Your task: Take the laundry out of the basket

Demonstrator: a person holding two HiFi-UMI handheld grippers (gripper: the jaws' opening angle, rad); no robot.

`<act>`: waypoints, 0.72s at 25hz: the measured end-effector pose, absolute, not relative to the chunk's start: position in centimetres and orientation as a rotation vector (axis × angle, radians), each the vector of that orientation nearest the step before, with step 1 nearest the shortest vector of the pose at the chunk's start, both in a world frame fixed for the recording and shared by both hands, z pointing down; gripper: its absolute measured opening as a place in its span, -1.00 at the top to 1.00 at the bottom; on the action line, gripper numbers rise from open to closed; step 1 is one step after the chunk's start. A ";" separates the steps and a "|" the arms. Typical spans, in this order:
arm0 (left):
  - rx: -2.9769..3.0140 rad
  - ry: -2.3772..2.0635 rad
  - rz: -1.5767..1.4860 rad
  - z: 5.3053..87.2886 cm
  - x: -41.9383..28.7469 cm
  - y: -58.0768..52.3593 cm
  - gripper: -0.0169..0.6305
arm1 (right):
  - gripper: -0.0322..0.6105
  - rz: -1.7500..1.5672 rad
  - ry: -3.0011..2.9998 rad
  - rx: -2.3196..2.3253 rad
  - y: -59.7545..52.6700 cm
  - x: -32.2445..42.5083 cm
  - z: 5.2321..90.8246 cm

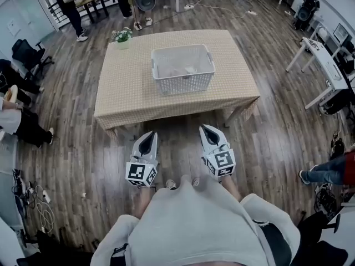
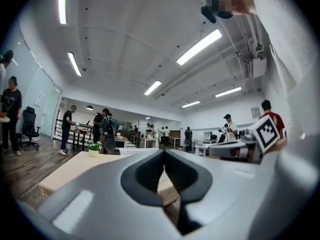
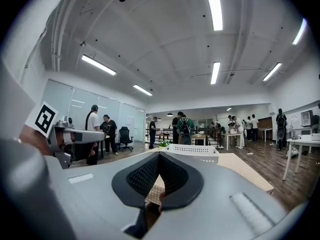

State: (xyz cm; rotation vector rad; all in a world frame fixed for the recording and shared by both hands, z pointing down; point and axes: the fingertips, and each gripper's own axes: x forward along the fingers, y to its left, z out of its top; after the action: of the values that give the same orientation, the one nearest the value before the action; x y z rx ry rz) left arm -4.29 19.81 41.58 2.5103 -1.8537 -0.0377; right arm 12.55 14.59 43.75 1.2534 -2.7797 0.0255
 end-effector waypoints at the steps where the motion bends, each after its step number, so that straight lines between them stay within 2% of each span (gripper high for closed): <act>1: 2.511 -1.851 -0.036 41.6 -4.2 19.8 0.91 | 0.91 0.025 -2.777 1.255 14.7 12.6 43.7; 18: 2.447 -1.940 -0.009 41.0 -2.7 21.9 0.91 | 0.90 0.037 -2.860 1.180 16.5 15.2 43.0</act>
State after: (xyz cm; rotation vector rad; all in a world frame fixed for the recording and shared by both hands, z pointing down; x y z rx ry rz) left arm -2.75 21.92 40.97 2.4472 -1.9403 -0.0086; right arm 15.25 16.48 43.03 1.1797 -2.8597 0.0373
